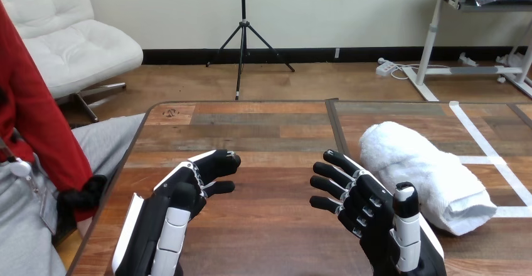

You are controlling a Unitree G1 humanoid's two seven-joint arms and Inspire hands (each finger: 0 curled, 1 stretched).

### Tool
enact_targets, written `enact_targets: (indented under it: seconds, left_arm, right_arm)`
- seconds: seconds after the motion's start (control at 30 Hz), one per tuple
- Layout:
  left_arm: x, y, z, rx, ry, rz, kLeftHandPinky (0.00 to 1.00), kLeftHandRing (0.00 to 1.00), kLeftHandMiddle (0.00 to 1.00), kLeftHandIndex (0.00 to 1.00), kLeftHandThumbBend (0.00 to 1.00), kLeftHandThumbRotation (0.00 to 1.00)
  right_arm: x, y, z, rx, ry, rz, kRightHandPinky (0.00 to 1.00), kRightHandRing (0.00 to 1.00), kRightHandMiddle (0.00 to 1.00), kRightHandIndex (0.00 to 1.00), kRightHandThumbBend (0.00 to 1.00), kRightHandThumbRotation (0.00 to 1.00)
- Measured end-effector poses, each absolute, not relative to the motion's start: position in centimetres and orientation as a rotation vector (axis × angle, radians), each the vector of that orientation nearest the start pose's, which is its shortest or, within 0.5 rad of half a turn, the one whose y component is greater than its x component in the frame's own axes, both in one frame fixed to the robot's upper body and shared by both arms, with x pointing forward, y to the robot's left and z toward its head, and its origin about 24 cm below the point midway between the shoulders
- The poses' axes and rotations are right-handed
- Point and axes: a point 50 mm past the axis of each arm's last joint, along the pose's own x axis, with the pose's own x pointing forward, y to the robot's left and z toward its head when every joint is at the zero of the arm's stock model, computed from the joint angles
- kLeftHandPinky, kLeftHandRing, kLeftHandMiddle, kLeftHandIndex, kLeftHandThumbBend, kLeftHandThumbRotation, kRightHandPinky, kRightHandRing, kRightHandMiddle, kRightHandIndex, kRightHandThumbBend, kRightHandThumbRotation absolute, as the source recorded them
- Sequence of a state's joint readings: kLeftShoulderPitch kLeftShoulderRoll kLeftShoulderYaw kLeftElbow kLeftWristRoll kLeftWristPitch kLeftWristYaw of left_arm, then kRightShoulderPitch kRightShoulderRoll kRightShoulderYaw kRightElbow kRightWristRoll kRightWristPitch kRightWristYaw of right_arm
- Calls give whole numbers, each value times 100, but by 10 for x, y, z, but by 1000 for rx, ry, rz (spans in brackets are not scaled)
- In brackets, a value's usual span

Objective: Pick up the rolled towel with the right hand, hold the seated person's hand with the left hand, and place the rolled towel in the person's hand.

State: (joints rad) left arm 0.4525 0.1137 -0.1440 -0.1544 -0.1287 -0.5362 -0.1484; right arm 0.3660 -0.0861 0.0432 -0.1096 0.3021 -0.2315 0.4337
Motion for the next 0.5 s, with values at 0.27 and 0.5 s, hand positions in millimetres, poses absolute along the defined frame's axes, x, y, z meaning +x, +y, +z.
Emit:
enact_targets:
  seconds: [0.27, 0.5]
  left_arm:
    - [154, 152, 39, -38, -247, -160, 71, 78, 74, 70, 73, 100]
    - [154, 152, 39, -38, -248, -160, 71, 78, 75, 70, 74, 100]
  right_arm:
    - [173, -158, 19, 205, -35, 333, 79, 86, 87, 87, 100, 100]
    - [173, -158, 19, 201, -36, 333, 80, 86, 87, 88, 100, 100]
